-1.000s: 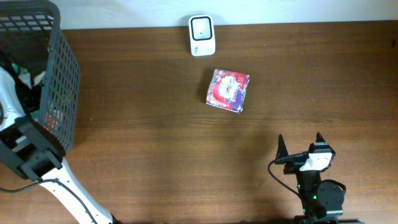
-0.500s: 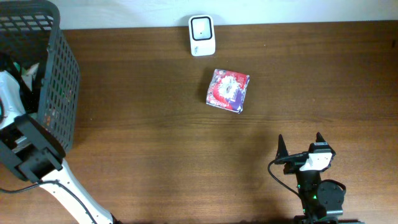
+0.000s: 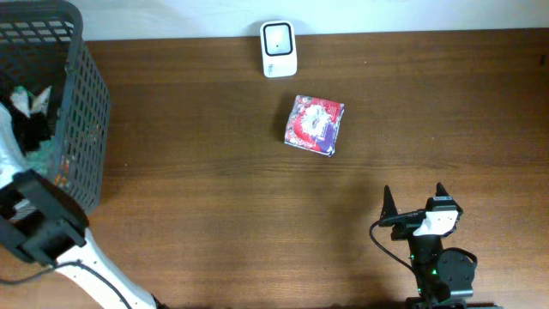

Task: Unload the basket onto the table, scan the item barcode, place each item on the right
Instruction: 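Reach the left gripper into the basket and grasp the orange Kleenex pack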

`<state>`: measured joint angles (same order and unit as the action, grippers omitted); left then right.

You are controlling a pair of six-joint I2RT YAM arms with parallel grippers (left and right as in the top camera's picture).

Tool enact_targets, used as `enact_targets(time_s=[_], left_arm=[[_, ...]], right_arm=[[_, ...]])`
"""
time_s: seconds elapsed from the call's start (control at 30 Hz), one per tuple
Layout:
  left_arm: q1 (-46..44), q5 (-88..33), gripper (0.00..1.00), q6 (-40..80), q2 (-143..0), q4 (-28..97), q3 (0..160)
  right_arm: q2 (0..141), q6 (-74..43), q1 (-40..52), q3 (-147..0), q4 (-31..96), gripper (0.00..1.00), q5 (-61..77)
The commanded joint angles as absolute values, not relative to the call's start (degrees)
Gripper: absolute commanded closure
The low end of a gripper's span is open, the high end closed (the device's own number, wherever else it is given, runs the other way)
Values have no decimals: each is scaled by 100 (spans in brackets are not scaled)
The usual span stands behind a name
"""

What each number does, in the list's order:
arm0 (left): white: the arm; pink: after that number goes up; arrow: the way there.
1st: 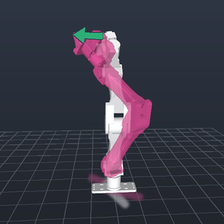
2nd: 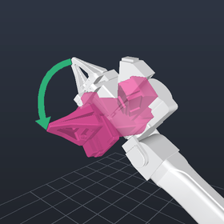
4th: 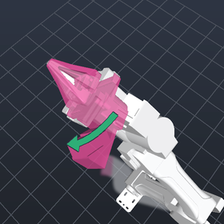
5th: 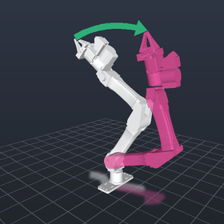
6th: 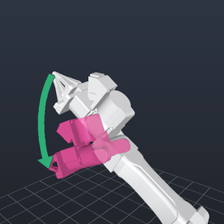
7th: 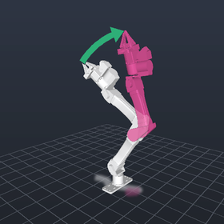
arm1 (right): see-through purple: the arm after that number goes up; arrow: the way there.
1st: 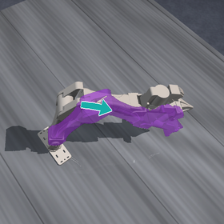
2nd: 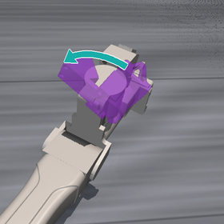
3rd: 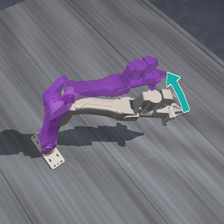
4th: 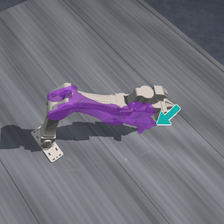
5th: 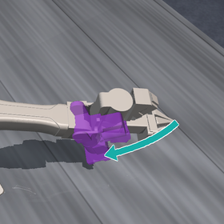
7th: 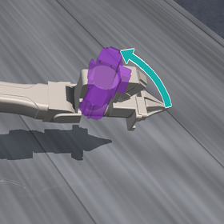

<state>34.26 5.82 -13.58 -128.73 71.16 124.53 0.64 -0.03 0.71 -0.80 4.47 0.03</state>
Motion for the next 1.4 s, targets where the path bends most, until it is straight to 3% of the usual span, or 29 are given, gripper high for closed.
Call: enact_targets(time_s=[0.0,0.03,0.07,0.13,0.2,0.37,0.43,0.8,0.93,0.97,1.0,1.03,1.2,1.37], left_arm=[[3468,-222,100,-1267,-12350,7262,12632],[3468,-222,74,-1267,-12383,7443,12606],[3470,-220,37,-1267,-12396,7568,12508],[3470,-217,26,-1273,-12403,7592,12230],[3476,-150,22,-1378,-12466,7502,11734],[3651,-1,34,-1378,-12573,6921,10709],[3693,-3,45,-1380,-12573,6799,10674],[3562,-97,53,-1776,-12580,6036,9988],[3542,624,72,-1763,-12580,5957,9929],[3542,650,79,-1758,-12580,5986,9929],[3542,652,98,-1758,-12578,6060,9942],[3542,650,100,-1717,-12578,6202,10040],[3542,576,100,-639,-12554,7404,11719],[3546,-1031,100,-427,-12554,8458,14247]], right_arm=[[32,-23,32,-32,460,1,-27],[32,-23,32,-32,460,1,-25],[32,-23,32,-32,460,1,-27],[32,-23,32,-32,460,1,-27],[32,-23,32,-32,460,1,-27],[32,-23,30,-32,460,1,-25],[32,-23,32,-32,460,1,-25],[32,-23,32,-32,460,1,-25],[32,-23,32,-32,460,1,-25],[32,-23,32,-32,460,1,-27],[32,-23,32,-32,460,1,-27],[32,-23,32,-32,460,1,-25],[32,-23,32,-32,460,1,-25],[32,-23,32,-32,460,1,-27]])
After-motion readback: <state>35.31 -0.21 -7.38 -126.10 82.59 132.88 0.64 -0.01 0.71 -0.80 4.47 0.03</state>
